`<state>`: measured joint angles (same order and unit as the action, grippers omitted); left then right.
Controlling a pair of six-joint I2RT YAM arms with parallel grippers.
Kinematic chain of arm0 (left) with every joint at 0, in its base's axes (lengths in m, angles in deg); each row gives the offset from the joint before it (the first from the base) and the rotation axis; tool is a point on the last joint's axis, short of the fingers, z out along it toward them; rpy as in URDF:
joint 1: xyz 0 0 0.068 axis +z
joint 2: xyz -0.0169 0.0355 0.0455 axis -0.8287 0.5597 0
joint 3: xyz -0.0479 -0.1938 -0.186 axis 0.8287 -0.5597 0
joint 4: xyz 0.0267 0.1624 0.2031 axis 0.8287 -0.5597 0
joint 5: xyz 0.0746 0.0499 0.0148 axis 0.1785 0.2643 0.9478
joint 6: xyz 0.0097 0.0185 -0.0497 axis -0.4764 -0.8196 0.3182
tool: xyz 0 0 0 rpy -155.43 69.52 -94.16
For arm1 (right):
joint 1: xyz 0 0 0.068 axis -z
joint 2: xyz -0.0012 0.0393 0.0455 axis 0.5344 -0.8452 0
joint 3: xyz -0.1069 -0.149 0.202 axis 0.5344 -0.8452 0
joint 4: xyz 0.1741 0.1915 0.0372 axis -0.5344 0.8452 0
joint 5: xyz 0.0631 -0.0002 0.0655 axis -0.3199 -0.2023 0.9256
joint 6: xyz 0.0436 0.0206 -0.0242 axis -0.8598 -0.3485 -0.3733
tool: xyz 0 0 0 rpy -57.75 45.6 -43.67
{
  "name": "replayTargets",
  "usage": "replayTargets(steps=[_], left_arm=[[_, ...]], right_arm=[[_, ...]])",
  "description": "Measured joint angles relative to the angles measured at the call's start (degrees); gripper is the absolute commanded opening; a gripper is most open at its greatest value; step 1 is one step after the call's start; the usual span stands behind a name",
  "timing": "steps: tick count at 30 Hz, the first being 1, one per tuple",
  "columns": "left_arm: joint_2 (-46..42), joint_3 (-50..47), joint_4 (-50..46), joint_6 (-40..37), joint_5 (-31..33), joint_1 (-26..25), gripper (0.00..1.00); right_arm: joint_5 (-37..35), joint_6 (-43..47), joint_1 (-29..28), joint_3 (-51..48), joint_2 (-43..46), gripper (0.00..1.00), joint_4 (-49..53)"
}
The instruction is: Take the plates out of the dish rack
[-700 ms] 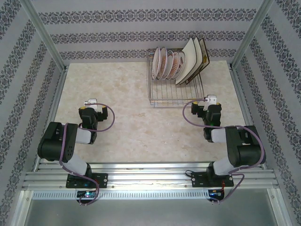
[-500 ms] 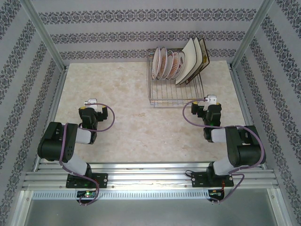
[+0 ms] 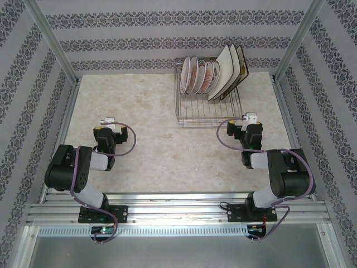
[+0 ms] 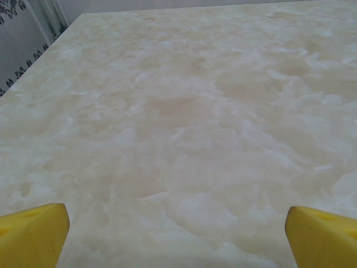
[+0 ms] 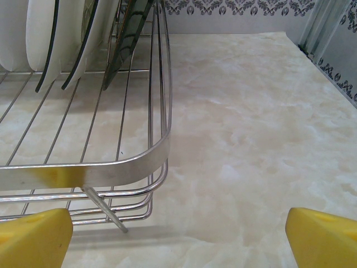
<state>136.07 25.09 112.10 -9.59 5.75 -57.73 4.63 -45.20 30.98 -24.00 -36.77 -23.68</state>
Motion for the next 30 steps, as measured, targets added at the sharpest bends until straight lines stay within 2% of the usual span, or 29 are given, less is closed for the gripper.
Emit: replayTargets(steps=[19,26,28,30], left_arm=[[0.0,0.0,0.0,0.02,0.02,0.0,1.0],[-2.82,-2.03,2.1,0.0,0.74,-0.39,1.0],[-6.08,-2.14,-0.33,0.15,1.86,-0.55,1.0],[-11.23,-0.13,-7.28,1.01,2.97,-0.61,1.0]], right_arm=[[-0.02,-0.02,0.0,0.0,0.55,0.98,0.37],[-3.74,-0.13,-0.55,0.61,12.31,0.98,10.23],[-5.68,-0.72,-1.27,1.2,15.89,0.98,13.51],[-8.02,-1.49,-2.36,1.4,19.45,0.98,17.0]])
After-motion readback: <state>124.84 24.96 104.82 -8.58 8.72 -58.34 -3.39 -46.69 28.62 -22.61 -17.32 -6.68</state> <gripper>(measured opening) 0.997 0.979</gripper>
